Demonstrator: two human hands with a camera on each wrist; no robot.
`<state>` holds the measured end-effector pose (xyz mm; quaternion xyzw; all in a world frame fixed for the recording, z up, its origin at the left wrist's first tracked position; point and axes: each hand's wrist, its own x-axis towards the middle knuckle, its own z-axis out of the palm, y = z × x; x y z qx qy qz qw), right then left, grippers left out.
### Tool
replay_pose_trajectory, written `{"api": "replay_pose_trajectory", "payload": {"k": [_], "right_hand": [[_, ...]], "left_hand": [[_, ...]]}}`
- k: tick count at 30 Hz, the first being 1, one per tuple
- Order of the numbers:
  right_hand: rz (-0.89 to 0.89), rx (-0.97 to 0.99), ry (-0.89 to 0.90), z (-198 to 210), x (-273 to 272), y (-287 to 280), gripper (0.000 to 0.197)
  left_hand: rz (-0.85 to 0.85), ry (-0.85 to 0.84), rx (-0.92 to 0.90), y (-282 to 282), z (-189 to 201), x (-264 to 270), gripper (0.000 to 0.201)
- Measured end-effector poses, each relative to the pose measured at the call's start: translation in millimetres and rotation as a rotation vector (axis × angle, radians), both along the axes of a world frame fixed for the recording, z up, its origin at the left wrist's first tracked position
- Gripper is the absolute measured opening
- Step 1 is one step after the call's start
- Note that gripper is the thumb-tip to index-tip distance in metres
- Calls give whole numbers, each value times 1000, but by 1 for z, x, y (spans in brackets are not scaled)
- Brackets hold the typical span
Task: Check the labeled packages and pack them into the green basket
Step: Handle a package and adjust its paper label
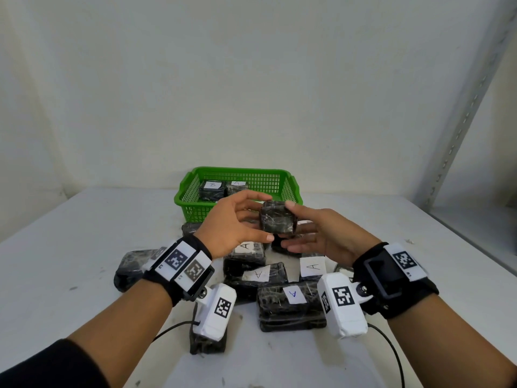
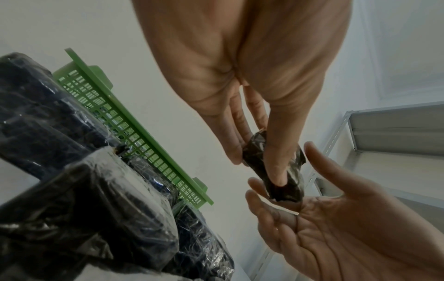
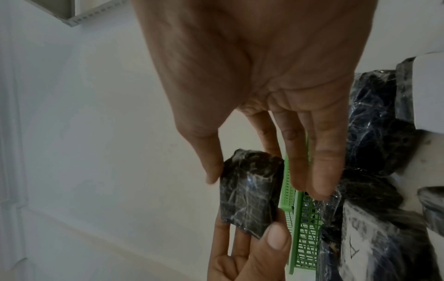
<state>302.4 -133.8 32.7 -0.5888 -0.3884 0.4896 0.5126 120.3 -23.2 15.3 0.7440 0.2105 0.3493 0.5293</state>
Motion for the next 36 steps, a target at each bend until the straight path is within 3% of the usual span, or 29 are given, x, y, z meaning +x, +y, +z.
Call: {"api": "replay_pose_trajectory", "payload": {"k": [5,11,16,25,30,33,36], "right_hand": [[-58,70,127,2,-5,4,37],[-79,143,55,1,-5,9,32],[-51,136,94,2,-7,9,30],[32,-1,172,6,-14,7,36],[-3,151,79,-3,-4,10,34],[8,180,48,-7,-2,12,51],[48,166,61,-7,-2,12,52]], "left_hand": [[30,-39,-28,-1,-4,2,71],[34,-65,-75,-1,-9,2,62],[65,-100,-72,2,-13,2,53],[153,-46,117,-1,-19,5,53],[87,-15,31,2,-15,-1,49],[111,-12,9,3,-15,-3,43],[124,-34,-4,4,-17,-3,41]]}}
